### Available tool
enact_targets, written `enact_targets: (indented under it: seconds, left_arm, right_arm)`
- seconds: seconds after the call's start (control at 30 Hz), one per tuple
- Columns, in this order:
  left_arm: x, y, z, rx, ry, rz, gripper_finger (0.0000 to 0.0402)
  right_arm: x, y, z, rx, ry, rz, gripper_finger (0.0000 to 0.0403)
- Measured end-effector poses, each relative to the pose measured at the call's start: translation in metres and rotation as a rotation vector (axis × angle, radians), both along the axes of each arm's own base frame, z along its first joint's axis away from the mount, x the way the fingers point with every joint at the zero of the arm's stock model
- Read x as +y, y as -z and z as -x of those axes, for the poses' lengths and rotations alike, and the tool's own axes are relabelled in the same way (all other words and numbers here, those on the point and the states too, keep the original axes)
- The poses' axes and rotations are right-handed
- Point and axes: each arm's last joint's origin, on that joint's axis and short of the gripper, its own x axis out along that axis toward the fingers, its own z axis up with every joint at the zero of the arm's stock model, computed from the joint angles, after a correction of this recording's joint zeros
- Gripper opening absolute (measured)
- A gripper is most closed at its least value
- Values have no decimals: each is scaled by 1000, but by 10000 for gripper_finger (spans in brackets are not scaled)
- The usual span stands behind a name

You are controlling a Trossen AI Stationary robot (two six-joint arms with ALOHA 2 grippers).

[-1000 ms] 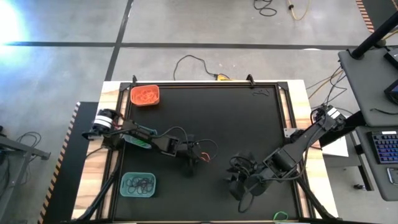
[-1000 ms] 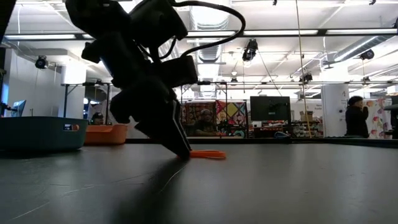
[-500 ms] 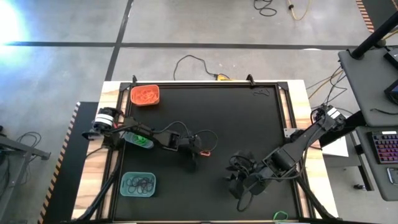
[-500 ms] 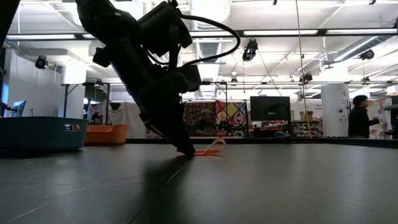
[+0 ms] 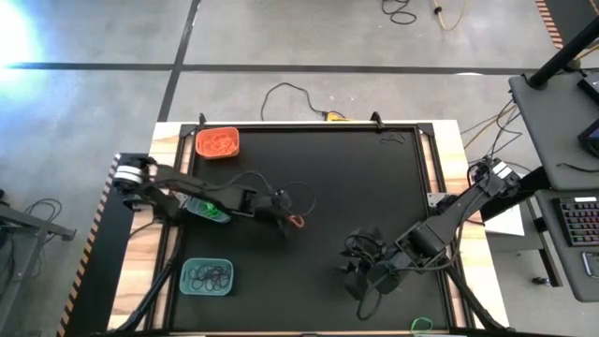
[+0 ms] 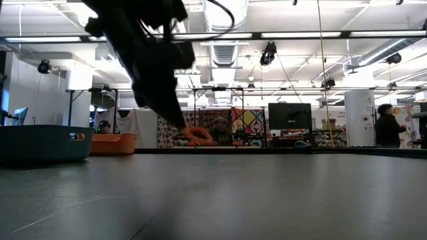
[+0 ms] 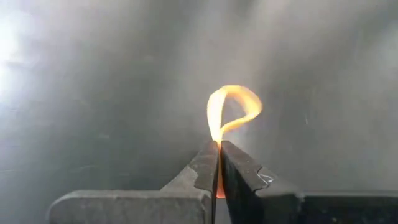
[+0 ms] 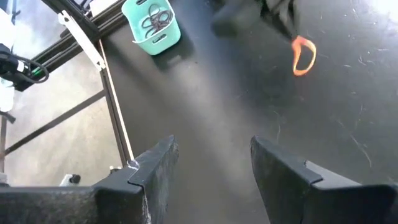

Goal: Sort rubber bands into baskets
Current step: Put the orange rubber band into the orange bin

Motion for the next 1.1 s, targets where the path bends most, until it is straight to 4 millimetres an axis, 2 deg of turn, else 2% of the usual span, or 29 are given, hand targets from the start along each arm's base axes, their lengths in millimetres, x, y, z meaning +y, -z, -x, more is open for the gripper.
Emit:
enact_targets:
  seconds: [0.17, 0.3, 0.47, 0.7, 0.83, 0.93, 1.1]
  left_arm:
    - [18, -34, 22, -19, -84, -55, 0]
    - [39, -57, 44, -15, -200, -99, 0]
    - [74, -70, 76, 83, -391, -136, 0]
    - [139, -68, 123, 290, -776, -210, 0]
    - [174, -55, 144, 410, -859, -209, 0]
    - [197, -45, 160, 447, -939, -195, 0]
    - [225, -37, 178, 396, -1077, -181, 0]
  right_arm:
    - [-2, 0, -1, 2, -12, 20, 194]
    - [-4, 0, -3, 1, -10, 26, 194]
    - [-5, 0, -3, 1, -8, 26, 194]
    - [-5, 0, -3, 1, -7, 25, 194]
    - [-4, 0, -4, -5, 0, 13, 194]
    - [-4, 0, -3, -6, 18, -8, 194]
    - [-3, 0, -3, -7, 22, -17, 194]
